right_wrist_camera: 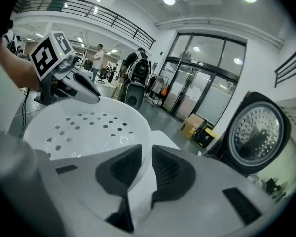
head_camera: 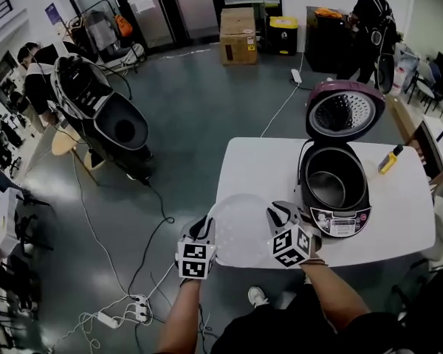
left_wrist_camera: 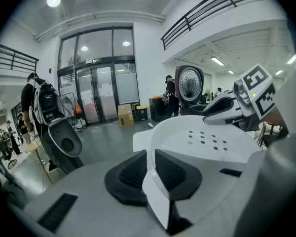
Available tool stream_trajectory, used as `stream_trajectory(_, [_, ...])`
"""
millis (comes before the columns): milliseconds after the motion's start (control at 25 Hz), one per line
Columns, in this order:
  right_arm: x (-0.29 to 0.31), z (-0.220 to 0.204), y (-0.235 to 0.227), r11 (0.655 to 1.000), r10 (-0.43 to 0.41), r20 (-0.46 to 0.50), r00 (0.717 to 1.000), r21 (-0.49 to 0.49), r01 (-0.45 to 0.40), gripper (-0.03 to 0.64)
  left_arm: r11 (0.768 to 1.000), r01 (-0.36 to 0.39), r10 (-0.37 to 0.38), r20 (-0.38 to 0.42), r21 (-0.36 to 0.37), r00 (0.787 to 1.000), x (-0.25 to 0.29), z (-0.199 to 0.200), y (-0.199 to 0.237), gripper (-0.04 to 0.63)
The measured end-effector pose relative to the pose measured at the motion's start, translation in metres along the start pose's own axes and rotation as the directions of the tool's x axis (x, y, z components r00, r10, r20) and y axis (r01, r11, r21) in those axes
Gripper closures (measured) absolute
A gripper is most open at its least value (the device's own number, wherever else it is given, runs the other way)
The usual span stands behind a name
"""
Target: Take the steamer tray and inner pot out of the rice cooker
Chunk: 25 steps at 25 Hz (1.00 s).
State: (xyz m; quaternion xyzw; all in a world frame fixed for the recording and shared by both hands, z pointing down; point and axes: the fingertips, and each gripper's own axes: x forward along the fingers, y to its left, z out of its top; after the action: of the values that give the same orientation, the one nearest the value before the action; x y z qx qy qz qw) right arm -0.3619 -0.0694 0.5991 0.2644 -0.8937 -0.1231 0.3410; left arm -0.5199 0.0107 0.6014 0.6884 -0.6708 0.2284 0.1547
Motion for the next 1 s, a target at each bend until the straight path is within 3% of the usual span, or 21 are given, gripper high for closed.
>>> stream_trajectory(160, [0.030,-0.035,0.015,1.000,-0.013,-0.063,0.998,0.001,0.013,0.551,0.999,0.025,-0.026,-0.041,-0.025,0.999,0.033,-0.037,-0.002,0.545])
stream_trajectory(320, [0.062,-0.065,0.025,0.999,-0.044,-0.107,0.993,0.014,0.046,0.557,1.000,-0.015,0.016,-0.085,0.013,0.996,0.063,-0.071,-0.003,0.543])
stream_trajectory(680, [0.102,-0.121,0.042,0.999,0.010,-0.190,0.982,0.035,-0.004,0.561,0.997,-0.077,0.079,-0.153,0.019,0.985,0.104,-0.117,-0.012,0.541])
stream_trajectory(720, [0.103,-0.120,0.041,0.999,0.012,-0.184,0.983,0.034,-0.006,0.559,0.997,-0.082,0.083,-0.146,0.009,0.986,0.105,-0.116,-0.010,0.521])
stream_trajectory(840, [0.090,-0.093,0.040,0.998,0.018,-0.089,0.996,0.062,-0.012,0.448,0.995,-0.099,0.095,-0.105,-0.034,0.990,0.097,-0.100,-0.001,0.391])
stream_trajectory(1000, [0.045,-0.031,0.027,0.995,0.011,0.076,0.997,0.100,-0.018,0.398,0.992,-0.111,0.110,-0.016,-0.065,0.994,0.063,-0.053,0.005,0.338])
